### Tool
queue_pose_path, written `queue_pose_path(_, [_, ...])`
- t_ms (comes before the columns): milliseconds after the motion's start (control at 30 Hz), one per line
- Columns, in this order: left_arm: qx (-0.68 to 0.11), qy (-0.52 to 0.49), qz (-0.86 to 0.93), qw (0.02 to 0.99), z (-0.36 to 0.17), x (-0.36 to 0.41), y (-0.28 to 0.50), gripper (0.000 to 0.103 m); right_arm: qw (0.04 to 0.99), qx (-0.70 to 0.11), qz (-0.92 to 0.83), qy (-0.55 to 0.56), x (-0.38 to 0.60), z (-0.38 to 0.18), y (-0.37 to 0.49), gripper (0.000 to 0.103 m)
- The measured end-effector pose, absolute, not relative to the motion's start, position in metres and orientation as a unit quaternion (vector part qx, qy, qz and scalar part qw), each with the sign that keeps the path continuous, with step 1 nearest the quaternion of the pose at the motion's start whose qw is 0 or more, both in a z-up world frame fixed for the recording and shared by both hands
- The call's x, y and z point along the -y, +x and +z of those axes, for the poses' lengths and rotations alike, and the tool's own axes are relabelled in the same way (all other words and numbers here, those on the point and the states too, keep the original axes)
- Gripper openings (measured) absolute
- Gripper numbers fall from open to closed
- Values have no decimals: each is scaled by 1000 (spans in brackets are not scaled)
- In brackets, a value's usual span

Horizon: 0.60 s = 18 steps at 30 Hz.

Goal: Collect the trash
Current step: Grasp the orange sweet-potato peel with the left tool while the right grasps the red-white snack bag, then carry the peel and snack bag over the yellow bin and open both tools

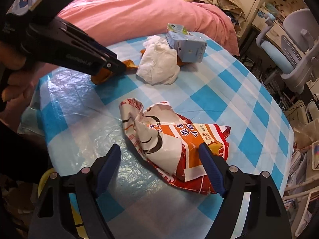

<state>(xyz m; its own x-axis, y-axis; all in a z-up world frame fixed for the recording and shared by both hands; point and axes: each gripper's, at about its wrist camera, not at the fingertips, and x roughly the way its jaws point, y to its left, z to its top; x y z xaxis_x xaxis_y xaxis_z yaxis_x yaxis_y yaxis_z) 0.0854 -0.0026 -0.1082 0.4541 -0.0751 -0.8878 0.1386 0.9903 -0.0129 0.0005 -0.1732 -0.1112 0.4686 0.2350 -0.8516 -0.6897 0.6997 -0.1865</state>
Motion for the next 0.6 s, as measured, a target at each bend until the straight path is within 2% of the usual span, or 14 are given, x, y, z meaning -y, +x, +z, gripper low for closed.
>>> queue_pose_path(67, [-517,43,-61,852,-108,4,85,29,815,-438,283,-252,176,-114,7,77])
queue_pose_path(100, [-518,47,-61,852,-109,6,86,28,815,-442,285,-243,177,-114,9,74])
queue_pose_path(167, [-515,53,-62,853,-108,7,84,24,816,-452,287,-219,181,-113,15,60])
queue_pose_path(200, [-515,57,-64,853,-108,8,83,16,817,-453,286,-212,182,-112,16,54])
queue_pose_path(300, [-511,61,-64,855,-106,9,80,14,824,-450,285,-193,186,-106,15,44])
queue_pose_path(600, [-476,64,-61,875,-80,8,54,13,840,-440,303,-95,203,-79,7,39])
